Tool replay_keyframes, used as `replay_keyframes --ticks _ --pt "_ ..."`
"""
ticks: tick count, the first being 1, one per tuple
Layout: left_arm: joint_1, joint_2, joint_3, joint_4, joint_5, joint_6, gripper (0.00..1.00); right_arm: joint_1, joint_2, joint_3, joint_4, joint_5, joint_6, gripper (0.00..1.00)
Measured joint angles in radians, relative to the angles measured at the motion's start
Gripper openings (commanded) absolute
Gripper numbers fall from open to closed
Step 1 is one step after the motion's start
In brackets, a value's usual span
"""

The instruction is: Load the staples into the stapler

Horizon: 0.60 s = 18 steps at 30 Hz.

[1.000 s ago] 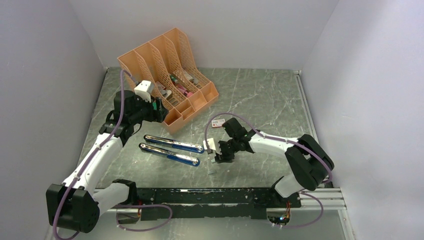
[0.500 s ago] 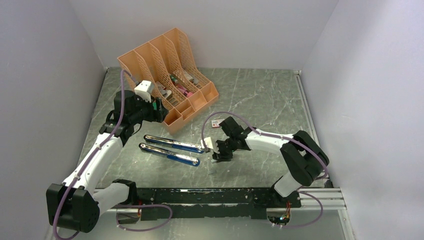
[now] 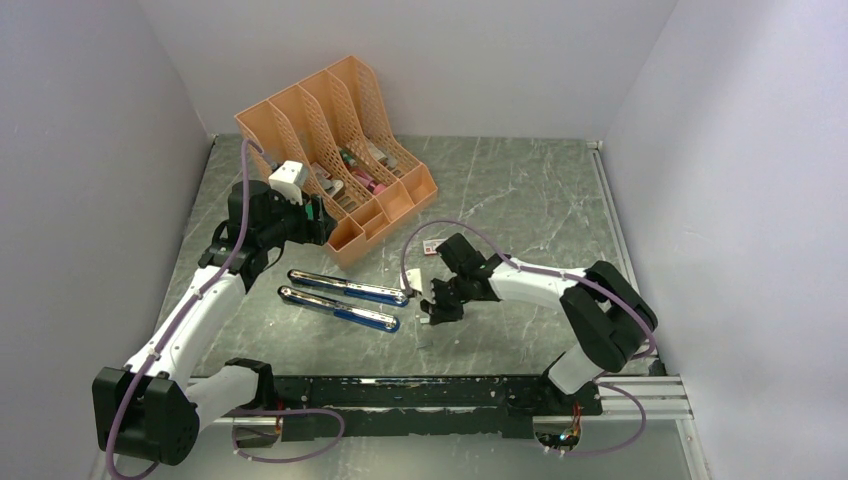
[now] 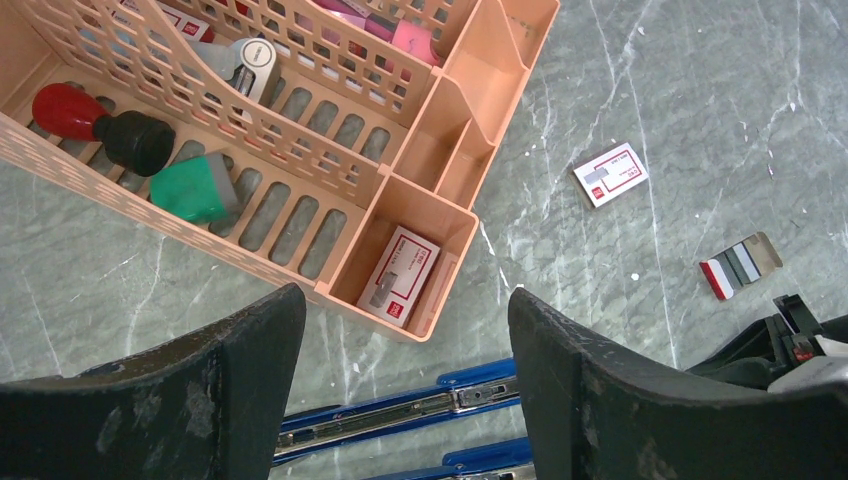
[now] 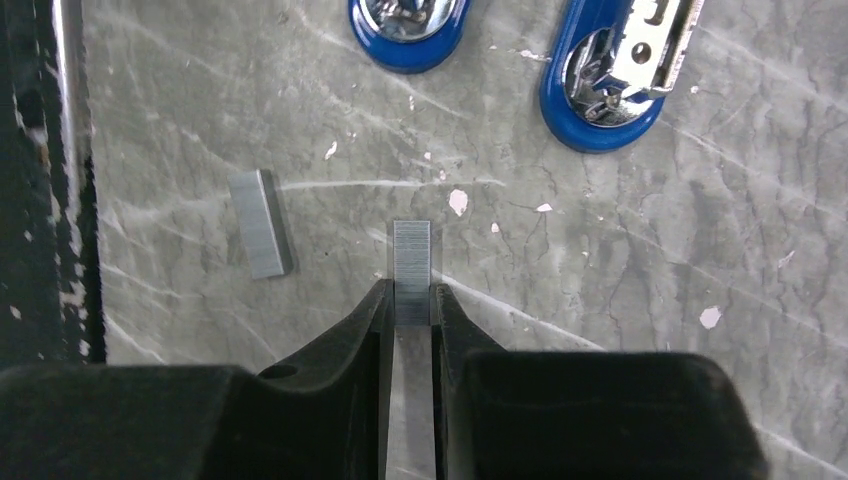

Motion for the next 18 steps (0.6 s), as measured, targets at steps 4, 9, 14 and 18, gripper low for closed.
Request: replay_keyframes --ticks 4,9,14,18 --pt "0.000 0.000 0.000 0.000 0.000 0.000 0.78 0.023 0.001 0.017 0.021 0.051 0.148 0.07" --pt "0.000 0.000 0.000 0.000 0.000 0.000 0.78 0.087 -0.003 0.019 0.090 0.172 0.357 0.12" --pt "0.000 0.000 0.000 0.000 0.000 0.000 0.78 0.161 -0.005 0.019 0.119 0.330 0.525 0.17" --pt "0.000 0.000 0.000 0.000 0.000 0.000 0.78 0.169 -0.021 0.009 0.147 0.438 0.681 0.19"
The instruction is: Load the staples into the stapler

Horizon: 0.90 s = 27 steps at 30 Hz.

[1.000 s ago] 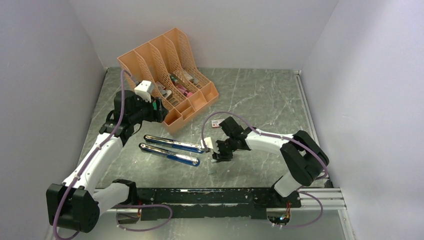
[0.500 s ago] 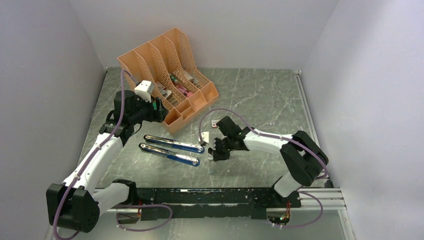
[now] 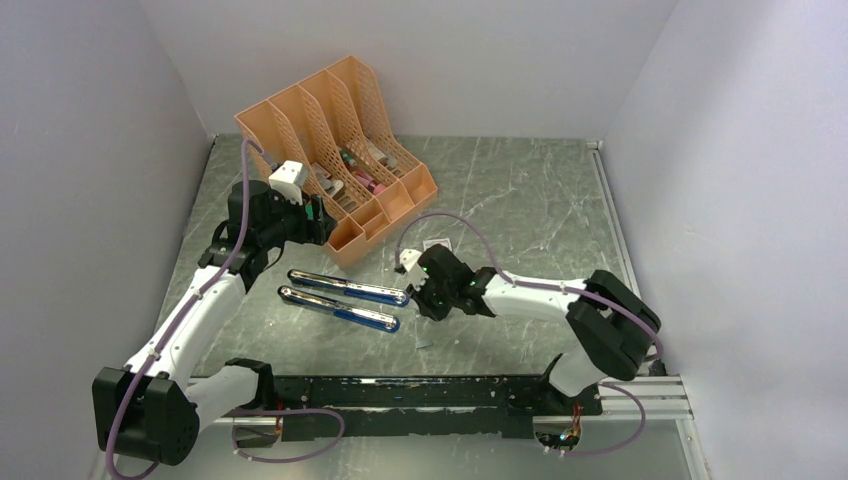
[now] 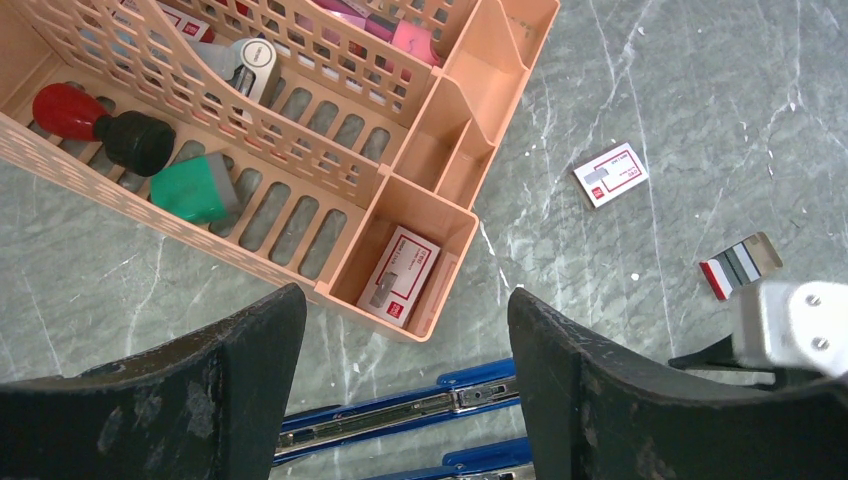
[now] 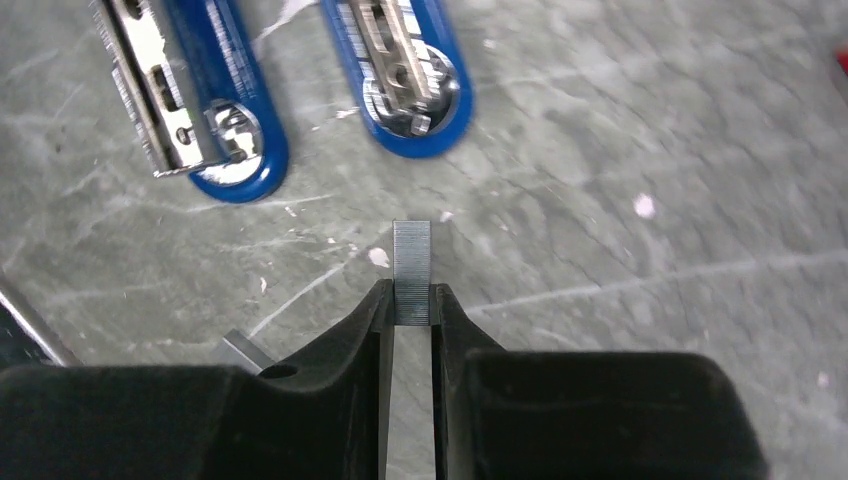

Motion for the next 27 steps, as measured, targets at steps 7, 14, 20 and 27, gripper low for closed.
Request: replay_keyframes --ticks 7,14,20,27 --pt "0.000 0.000 0.000 0.000 0.000 0.000 0.78 0.008 -0.092 -0.081 0.105 0.192 0.253 0.30" --pt "0.000 -0.005 0.000 0.000 0.000 0.000 0.78 0.024 -0.076 -0.117 0.191 0.283 0.304 0.40" --pt "0.000 -0.005 0.000 0.000 0.000 0.000 0.78 0.043 -0.184 -0.283 0.385 0.355 0.323 0.95" --pt "0.000 -0.006 0.000 0.000 0.000 0.000 0.77 0.045 -0.241 -0.436 0.659 0.370 0.345 1.00"
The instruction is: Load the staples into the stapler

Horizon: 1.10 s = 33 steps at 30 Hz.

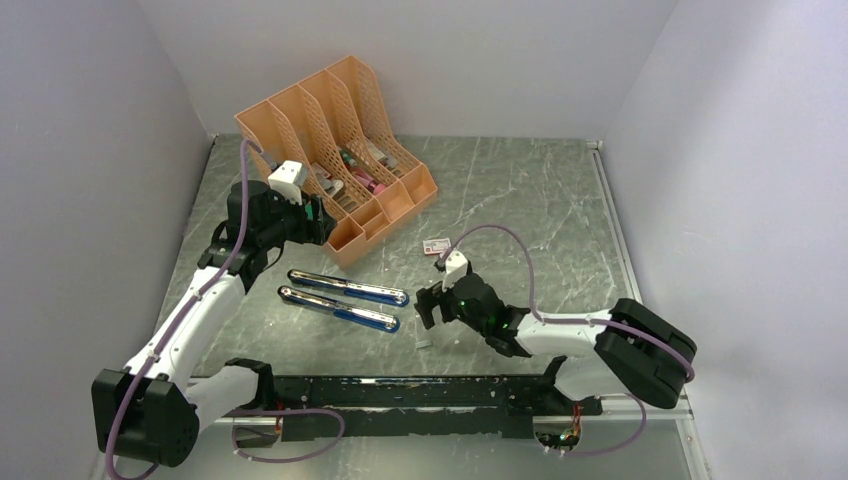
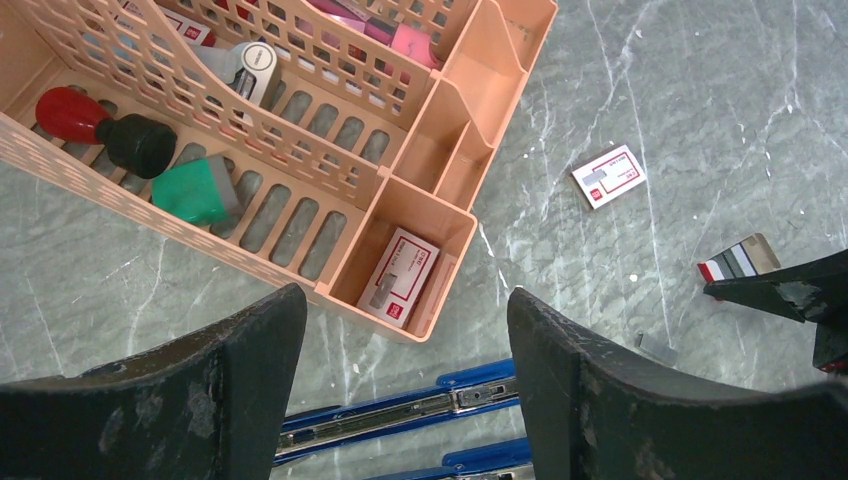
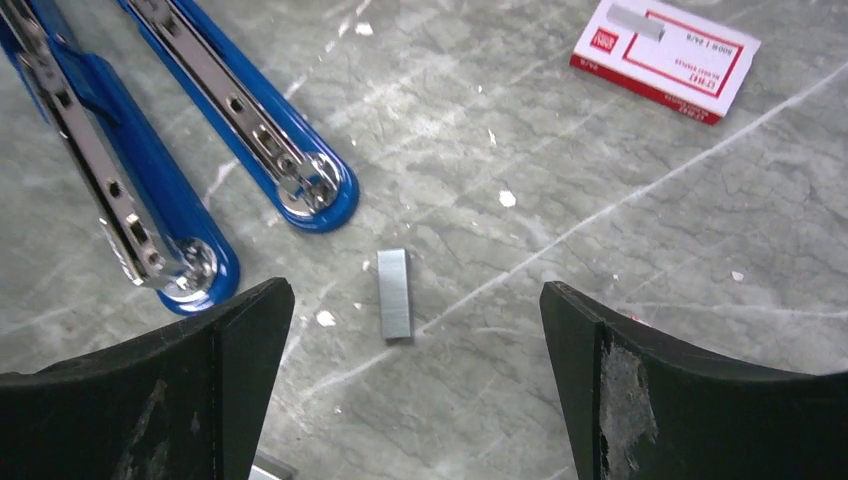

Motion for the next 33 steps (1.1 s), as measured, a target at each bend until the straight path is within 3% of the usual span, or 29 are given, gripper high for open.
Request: replay_keyframes --ticks 10,19,28,33 --pt "0.010 -0.005 0.000 0.000 0.002 -0.001 0.76 0.008 -0.096 0.105 -0.056 0.105 0.021 1.00" --pt "0.041 -0.007 0.000 0.000 0.016 -0.004 0.75 0.012 -0.137 -0.011 0.027 0.061 0.010 0.99" --pt "0.046 -0.011 0.000 0.000 0.024 -0.004 0.74 0.017 0.008 -0.065 0.128 0.040 -0.056 0.76" --pt "0.049 -0.011 0.000 0.000 0.027 -0.004 0.74 0.025 0.061 -0.084 0.196 0.005 -0.092 0.71"
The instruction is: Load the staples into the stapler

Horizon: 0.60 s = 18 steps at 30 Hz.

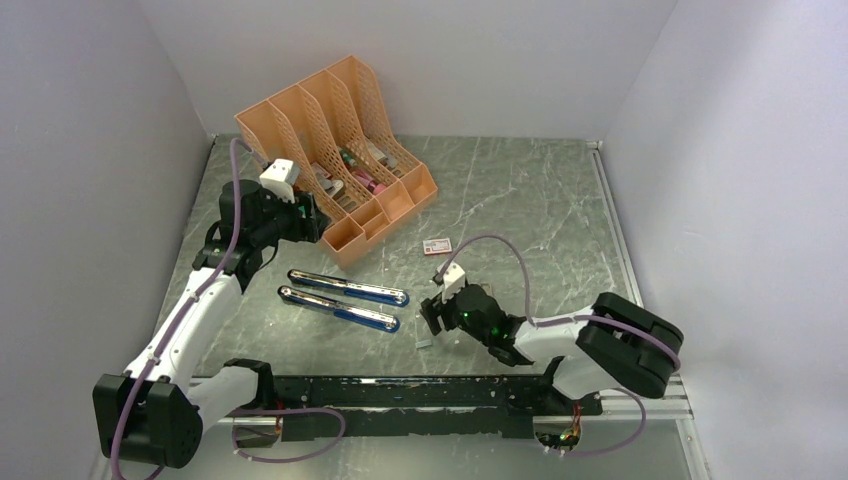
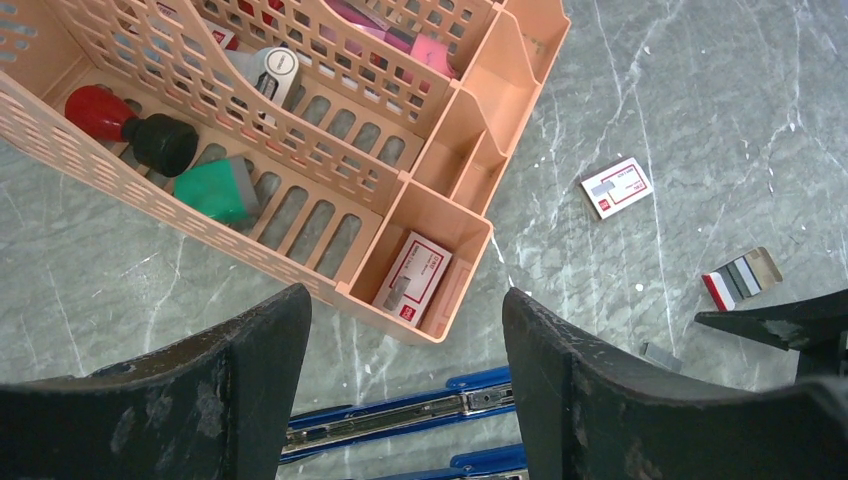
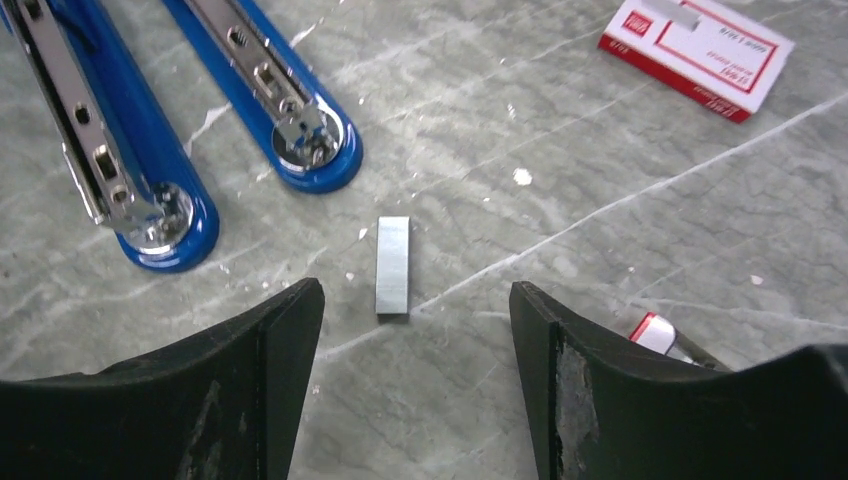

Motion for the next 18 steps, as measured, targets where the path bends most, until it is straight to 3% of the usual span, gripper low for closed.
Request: replay_keyframes --ticks 9,18 --pt "0.000 0.000 0.000 0.000 0.000 0.000 0.74 0.019 0.087 -0.047 0.129 -0.013 -0.038 0.56" --pt "0.000 0.000 0.000 0.000 0.000 0.000 0.74 0.020 0.113 -0.064 0.198 -0.004 -0.042 0.52"
